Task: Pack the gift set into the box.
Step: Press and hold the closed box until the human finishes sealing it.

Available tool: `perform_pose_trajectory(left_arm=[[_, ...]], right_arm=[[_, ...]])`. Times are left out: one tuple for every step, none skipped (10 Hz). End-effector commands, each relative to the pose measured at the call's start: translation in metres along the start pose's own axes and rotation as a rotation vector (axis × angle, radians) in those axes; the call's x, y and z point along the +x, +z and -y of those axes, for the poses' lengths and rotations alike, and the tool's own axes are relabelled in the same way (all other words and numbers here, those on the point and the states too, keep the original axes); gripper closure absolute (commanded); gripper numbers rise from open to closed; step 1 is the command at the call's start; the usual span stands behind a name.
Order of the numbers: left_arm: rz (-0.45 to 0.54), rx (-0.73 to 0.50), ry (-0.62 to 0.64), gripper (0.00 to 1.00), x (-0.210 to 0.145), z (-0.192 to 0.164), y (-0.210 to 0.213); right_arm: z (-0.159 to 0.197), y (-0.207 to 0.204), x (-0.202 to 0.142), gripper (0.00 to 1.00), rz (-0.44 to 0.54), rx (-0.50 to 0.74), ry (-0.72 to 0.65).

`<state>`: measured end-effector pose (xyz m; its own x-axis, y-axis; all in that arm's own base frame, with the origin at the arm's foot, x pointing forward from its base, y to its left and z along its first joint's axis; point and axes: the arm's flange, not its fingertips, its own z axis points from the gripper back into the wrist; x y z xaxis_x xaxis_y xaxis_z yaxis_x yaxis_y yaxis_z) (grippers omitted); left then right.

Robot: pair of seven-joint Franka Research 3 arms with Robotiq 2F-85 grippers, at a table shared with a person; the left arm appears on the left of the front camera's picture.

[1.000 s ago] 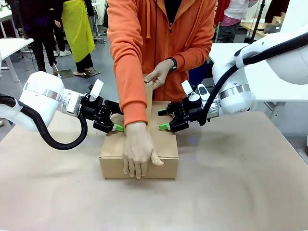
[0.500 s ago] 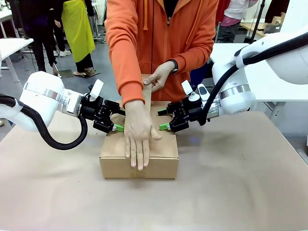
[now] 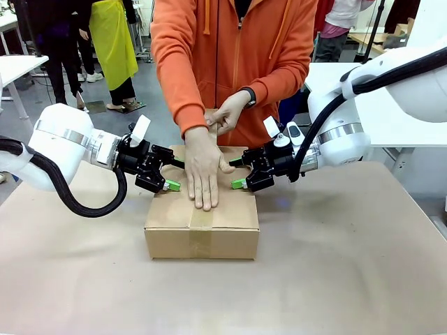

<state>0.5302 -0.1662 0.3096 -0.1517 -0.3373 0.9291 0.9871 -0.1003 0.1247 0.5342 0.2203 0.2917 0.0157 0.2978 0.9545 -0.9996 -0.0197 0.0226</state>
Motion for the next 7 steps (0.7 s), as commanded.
perform_pose_trajectory(left_arm=[[0.006, 0.0, -0.017, 0.0, -0.0019, 0.0023, -0.0013], [0.006, 0.0, -0.017, 0.0, -0.0019, 0.0023, -0.0013], [0.006, 0.0, -0.017, 0.0, -0.0019, 0.0023, -0.0013], [0.006, 0.0, -0.017, 0.0, -0.0019, 0.0023, -0.0013], [0.006, 0.0, -0.017, 0.0, -0.0019, 0.0023, -0.0013], [0.006, 0.0, -0.017, 0.0, -0.0019, 0.0023, -0.0013], [0.006, 0.0, -0.017, 0.0, -0.0019, 0.0023, -0.0013]], right_arm=[[-0.0018, -0.0003, -0.0014, 0.0, -0.007, -0.002, -0.003], [-0.0018, -0.0003, -0.0014, 0.0, -0.007, -0.002, -0.003], [-0.0018, -0.0003, -0.0014, 0.0, -0.007, -0.002, -0.003], [-0.0018, -0.0003, -0.0014, 0.0, -0.007, -0.002, -0.003], [-0.0018, -0.0003, -0.0014, 0.0, -0.007, -0.002, -0.003], [-0.0018, -0.0003, -0.0014, 0.0, -0.007, -0.002, -0.003], [-0.0018, -0.0003, -0.0014, 0.0, -0.007, -0.002, -0.003]])
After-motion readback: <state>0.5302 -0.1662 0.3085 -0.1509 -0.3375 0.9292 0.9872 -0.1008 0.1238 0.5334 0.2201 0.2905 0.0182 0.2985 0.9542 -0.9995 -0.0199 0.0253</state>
